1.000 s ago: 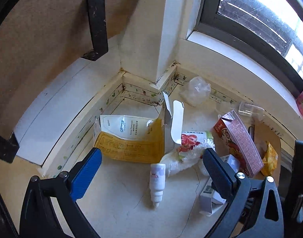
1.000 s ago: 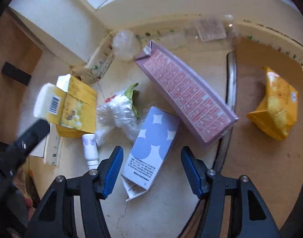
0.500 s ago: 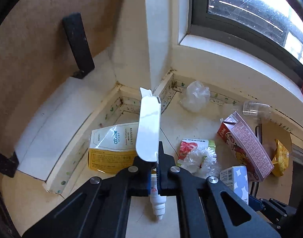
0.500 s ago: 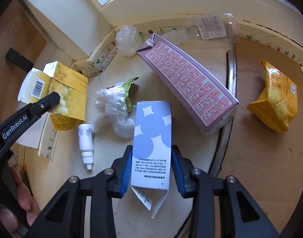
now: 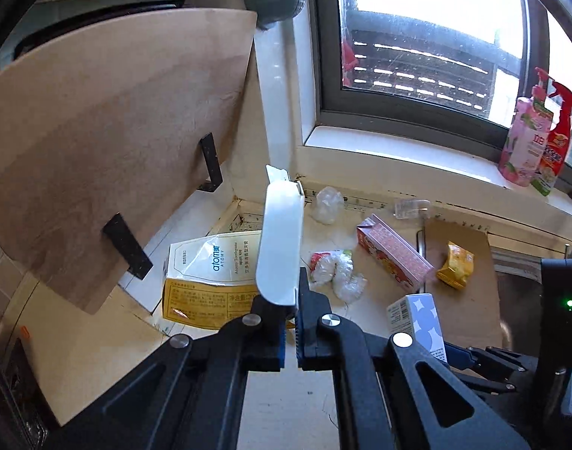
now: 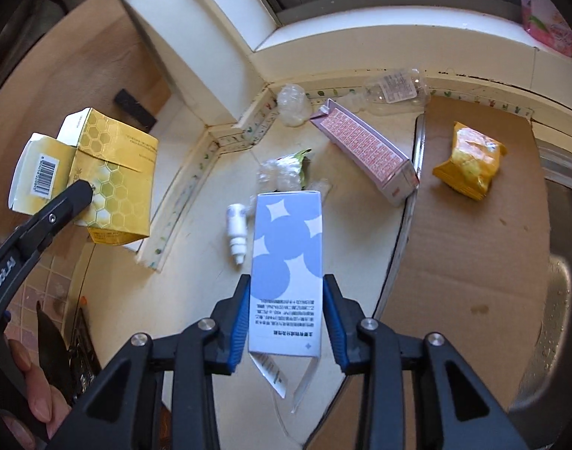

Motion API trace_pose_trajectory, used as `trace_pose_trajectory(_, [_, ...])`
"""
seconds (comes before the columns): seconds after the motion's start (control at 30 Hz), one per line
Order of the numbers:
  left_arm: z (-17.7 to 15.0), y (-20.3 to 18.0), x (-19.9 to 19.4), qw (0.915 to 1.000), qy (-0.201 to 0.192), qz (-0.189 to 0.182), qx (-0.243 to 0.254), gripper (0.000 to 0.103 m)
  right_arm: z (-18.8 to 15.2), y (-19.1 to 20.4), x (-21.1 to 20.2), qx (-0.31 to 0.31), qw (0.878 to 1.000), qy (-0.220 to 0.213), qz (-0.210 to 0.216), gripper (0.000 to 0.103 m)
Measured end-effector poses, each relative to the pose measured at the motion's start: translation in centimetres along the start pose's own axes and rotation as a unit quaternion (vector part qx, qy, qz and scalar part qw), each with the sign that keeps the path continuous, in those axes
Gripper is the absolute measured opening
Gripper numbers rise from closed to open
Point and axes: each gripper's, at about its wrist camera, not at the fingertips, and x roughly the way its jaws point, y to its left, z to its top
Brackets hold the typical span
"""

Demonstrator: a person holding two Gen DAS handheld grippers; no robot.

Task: Collect trash
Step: 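Carry the dropper bottle and blue-white box down over the trash bin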

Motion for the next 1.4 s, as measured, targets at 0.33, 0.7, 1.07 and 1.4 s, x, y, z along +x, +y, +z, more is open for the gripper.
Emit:
trace_pose_trajectory(0.33, [-5.2, 1.9, -12.9, 0.9990, -0.027, -0.030, 0.017, 0.001, -7.3, 3.3, -8.1, -0.010, 0.999, -0.043, 0.005, 0.037])
trace_pose_trajectory(0.7, [-14.8, 6.3, -24.9, 0.9965, -0.044, -0.070, 0.009, 0.001, -18.9, 9.9, -14.5, -0.037, 0.997, -0.063, 0.008, 0.036])
trace_pose_trajectory(1.07, [-25.3, 10.9, -28.5, 0.9894, 0.005, -0.143, -0.025, 0.002, -29.4, 12.7, -13.8, -0.045, 0.999, -0.024, 0.014, 0.036])
trace_pose_trajectory(1.4, [-34.3, 12.3, -18.2, 0.9707, 0.139, -0.181, -0.076, 0.002, -34.4, 10.6, -4.5, -0.052, 0.997, 0.060, -0.001, 0.036])
